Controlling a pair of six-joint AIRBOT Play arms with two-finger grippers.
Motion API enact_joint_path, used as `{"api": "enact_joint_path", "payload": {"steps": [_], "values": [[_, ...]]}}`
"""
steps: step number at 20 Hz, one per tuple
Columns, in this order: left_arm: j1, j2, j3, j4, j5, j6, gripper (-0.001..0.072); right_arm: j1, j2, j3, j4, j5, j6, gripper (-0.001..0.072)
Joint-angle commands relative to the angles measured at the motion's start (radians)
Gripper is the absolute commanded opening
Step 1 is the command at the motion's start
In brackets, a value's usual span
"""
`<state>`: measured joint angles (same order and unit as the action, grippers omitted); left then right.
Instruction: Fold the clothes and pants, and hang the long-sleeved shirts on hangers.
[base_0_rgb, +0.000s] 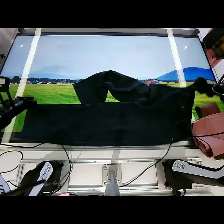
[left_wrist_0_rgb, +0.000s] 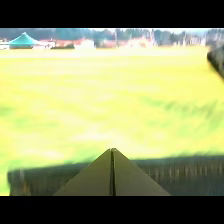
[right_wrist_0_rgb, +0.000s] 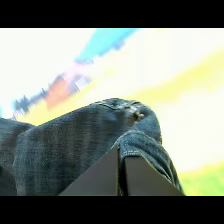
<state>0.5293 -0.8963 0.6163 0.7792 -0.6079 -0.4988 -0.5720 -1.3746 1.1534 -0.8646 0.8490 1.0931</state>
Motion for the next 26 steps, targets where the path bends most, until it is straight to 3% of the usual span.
{"api": "enact_joint_path", "payload": {"steps": [1,4,6,7,11,12,13,14,23,25,26], "values": [[0.0,-0.043,0.0,-0.108,0.011,0.0,0.0023,0.031,-0.013,0.055,0.021,-0.13,-0.092,0.0042],[-0.006,-0.072,0.0,-0.222,-0.021,0.0,0.0045,0.032,-0.065,0.055,0.02,-0.173,-0.092,0.0043],[-0.057,-0.111,0.0,-0.359,-0.021,0.0,0.0511,0.032,-0.103,0.055,0.019,-0.172,-0.092,0.0043],[-0.1,-0.138,0.002,-0.416,-0.018,0.0,0.0541,0.032,-0.119,0.055,0.02,-0.169,-0.09,0.0043],[-0.304,-0.311,0.063,-0.509,0.066,-0.003,0.0542,0.031,-0.134,0.056,0.019,-0.158,-0.09,0.0044],[-0.347,-0.377,0.104,-0.529,0.065,-0.047,0.0579,0.031,-0.134,0.056,0.019,-0.158,-0.09,0.0044],[-0.374,-0.439,0.15,-0.555,0.064,-0.113,0.0701,0.031,-0.134,0.056,0.019,-0.158,-0.09,0.0044],[-0.389,-0.505,0.208,-0.552,0.047,-0.182,0.0718,0.031,-0.134,0.056,0.019,-0.157,-0.091,0.0045],[-0.393,-0.806,0.508,-0.494,-0.108,-0.288,0.069,0.031,-0.134,0.056,0.019,-0.157,-0.092,0.0045],[-0.391,-0.808,0.517,-0.38,-0.116,-0.304,0.069,0.031,-0.132,0.056,0.019,-0.153,-0.091,0.0045],[-0.387,-0.807,0.525,-0.299,-0.116,-0.372,0.069,0.031,-0.131,0.056,0.019,-0.153,-0.091,0.0045]]}}
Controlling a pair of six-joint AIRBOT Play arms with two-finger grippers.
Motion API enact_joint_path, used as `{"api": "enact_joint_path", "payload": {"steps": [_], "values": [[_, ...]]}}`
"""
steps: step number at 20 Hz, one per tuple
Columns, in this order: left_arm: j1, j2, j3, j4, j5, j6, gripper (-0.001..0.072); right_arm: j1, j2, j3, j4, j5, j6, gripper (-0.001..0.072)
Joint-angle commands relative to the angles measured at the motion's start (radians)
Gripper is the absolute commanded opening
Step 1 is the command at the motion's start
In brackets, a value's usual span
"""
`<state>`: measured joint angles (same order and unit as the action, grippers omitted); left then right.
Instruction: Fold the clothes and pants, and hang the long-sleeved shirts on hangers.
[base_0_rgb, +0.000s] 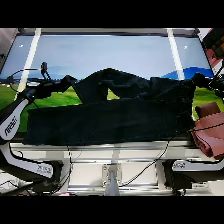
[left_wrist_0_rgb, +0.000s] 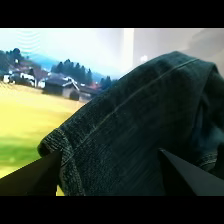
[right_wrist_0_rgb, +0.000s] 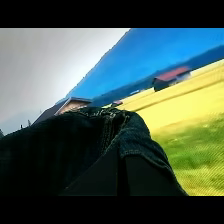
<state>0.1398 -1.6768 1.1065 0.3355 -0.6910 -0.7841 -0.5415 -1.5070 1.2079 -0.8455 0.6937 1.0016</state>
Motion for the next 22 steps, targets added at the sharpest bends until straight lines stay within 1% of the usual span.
{"api": "enact_joint_path", "payload": {"steps": [1,2,3,4,5,8,9,10,12,14,15,16,17,18,19,20,22], "values": [[0.006,-0.027,0.047,0.234,-0.039,-0.169,0.069,0.001,0.002,0.002,0.0,0.002,0.0,0.0045],[0.012,-0.027,0.063,0.323,-0.069,-0.242,0.069,0.001,0.002,0.002,0.0,0.002,0.0,0.0045],[0.013,-0.028,0.078,0.384,-0.116,-0.272,0.069,0.001,0.002,0.001,0.0,0.002,0.0,0.0045],[0.013,-0.028,0.09,0.422,-0.169,-0.275,0.069,0.001,0.002,0.002,0.0,0.002,0.0,0.0045],[0.012,-0.029,0.094,0.427,-0.197,-0.274,0.069,0.001,0.002,0.001,0.0,0.002,0.0,0.0045],[-0.011,-0.041,0.095,0.427,-0.188,-0.274,0.0689,0.001,0.002,0.001,0.0,0.014,0.0,0.0045],[-0.021,-0.051,0.095,0.427,-0.188,-0.274,0.0675,0.001,0.002,0.001,0.0,0.021,0.0,0.0044],[-0.032,-0.063,0.095,0.426,-0.182,-0.274,0.0646,0.001,0.003,0.002,0.0,0.024,0.0,0.0044],[-0.052,-0.08,0.095,0.407,-0.144,-0.274,0.064,0.001,0.009,0.002,0.0,0.028,0.0,0.0045],[-0.078,-0.086,0.095,0.389,-0.075,-0.274,0.0632,0.001,0.012,0.002,0.0,0.029,0.0,0.0044],[-0.092,-0.088,0.095,0.389,-0.035,-0.274,0.0512,0.001,0.013,0.001,0.0,0.029,0.0,0.0044],[-0.104,-0.09,0.095,0.389,0.0,-0.274,0.0336,0.001,0.013,0.001,0.0,0.031,0.0,0.0044],[-0.116,-0.091,0.095,0.389,0.039,-0.274,0.018,0.001,0.013,0.002,0.0,0.039,0.0,0.0044],[-0.13,-0.09,0.095,0.386,0.093,-0.275,0.0135,0.001,0.013,0.001,0.0,0.048,0.0,0.0044],[-0.14,-0.09,0.095,0.351,0.143,-0.275,0.0059,0.001,0.013,0.001,0.0,0.05,0.0,0.0044],[-0.145,-0.087,0.1,0.298,0.184,-0.275,0.0022,0.001,0.013,0.001,0.0,0.047,0.0,0.0044],[-0.14,-0.07,0.125,0.286,0.238,-0.273,0.0021,0.0,0.013,0.002,0.0,0.04,0.0,0.0044]]}}
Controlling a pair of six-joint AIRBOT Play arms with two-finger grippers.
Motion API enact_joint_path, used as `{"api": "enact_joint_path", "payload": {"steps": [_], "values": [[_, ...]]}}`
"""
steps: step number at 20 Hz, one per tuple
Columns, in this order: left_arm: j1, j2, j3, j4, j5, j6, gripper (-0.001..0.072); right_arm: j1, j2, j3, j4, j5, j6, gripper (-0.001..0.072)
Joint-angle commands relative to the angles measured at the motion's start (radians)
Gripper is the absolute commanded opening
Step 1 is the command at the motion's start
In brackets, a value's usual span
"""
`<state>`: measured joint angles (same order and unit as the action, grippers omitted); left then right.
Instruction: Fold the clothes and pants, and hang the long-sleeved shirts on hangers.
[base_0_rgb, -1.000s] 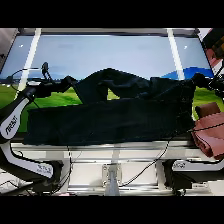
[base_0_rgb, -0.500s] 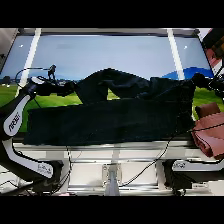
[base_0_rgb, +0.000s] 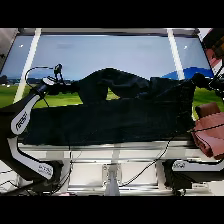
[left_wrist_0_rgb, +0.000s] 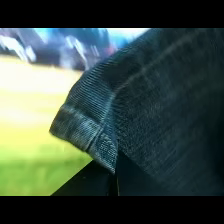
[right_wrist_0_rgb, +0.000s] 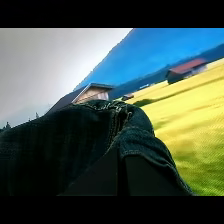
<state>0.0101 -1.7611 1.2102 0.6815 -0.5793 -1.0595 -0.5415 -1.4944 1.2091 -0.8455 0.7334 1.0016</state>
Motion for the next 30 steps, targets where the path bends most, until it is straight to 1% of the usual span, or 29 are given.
{"api": "enact_joint_path", "payload": {"steps": [1,8,10,16,19,23,26,28,30], "values": [[0.003,0.032,0.034,-0.043,0.151,0.004,0.0021,0.0,0.001,0.0,-0.001,0.0,-0.001,0.0044],[0.185,0.181,0.08,0.136,0.177,0.004,0.0019,0.011,-0.001,0.0,-0.044,-0.002,-0.002,0.0044],[0.224,0.197,0.08,0.149,0.174,0.003,0.0019,0.039,-0.003,0.0,-0.051,-0.023,-0.012,0.0044],[0.31,0.203,0.08,0.21,0.183,0.004,0.0019,0.1,-0.015,0.0,-0.048,-0.257,-0.014,0.0043],[0.324,0.186,0.08,0.209,0.25,0.005,0.002,0.106,-0.038,0.0,-0.047,-0.336,-0.014,0.0043],[0.304,0.135,0.079,0.209,0.261,0.005,0.0021,0.151,-0.092,0.002,-0.042,-0.441,-0.014,0.0044],[0.302,0.107,0.079,0.209,0.327,0.004,0.0022,0.163,-0.122,0.002,-0.042,-0.534,-0.013,0.0043],[0.302,0.097,0.079,0.208,0.359,0.004,0.0022,0.163,-0.137,0.002,-0.042,-0.56,-0.013,0.0044],[0.293,0.088,0.079,0.208,0.36,0.004,0.0023,0.164,-0.15,0.002,-0.042,-0.565,-0.013,0.0044]]}}
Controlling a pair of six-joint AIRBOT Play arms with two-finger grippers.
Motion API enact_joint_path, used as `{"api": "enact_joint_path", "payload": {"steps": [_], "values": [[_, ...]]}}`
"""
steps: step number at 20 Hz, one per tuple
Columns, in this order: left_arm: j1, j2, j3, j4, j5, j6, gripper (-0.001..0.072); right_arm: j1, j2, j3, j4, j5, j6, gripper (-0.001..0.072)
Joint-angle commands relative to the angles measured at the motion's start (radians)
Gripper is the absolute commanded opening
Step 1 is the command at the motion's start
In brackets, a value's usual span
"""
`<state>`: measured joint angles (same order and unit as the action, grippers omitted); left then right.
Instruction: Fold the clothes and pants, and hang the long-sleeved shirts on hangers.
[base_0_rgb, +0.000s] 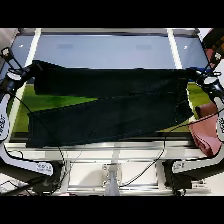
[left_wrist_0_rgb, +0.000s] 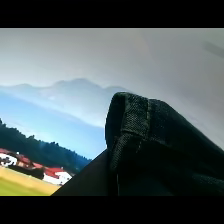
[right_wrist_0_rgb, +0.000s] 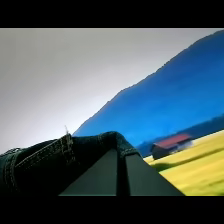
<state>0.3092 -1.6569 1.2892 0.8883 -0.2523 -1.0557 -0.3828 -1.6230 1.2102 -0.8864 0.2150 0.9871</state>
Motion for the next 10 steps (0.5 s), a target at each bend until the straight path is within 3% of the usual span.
{"api": "enact_joint_path", "payload": {"steps": [1,10], "values": [[-0.01,-0.024,0.0,0.002,0.036,0.0,0.0023,0.005,-0.026,0.001,-0.001,-0.047,0.001,0.0044],[-0.011,-0.037,0.0,0.002,0.155,0.0,0.0027,0.004,-0.026,0.001,-0.005,-0.077,-0.01,0.0048]]}}
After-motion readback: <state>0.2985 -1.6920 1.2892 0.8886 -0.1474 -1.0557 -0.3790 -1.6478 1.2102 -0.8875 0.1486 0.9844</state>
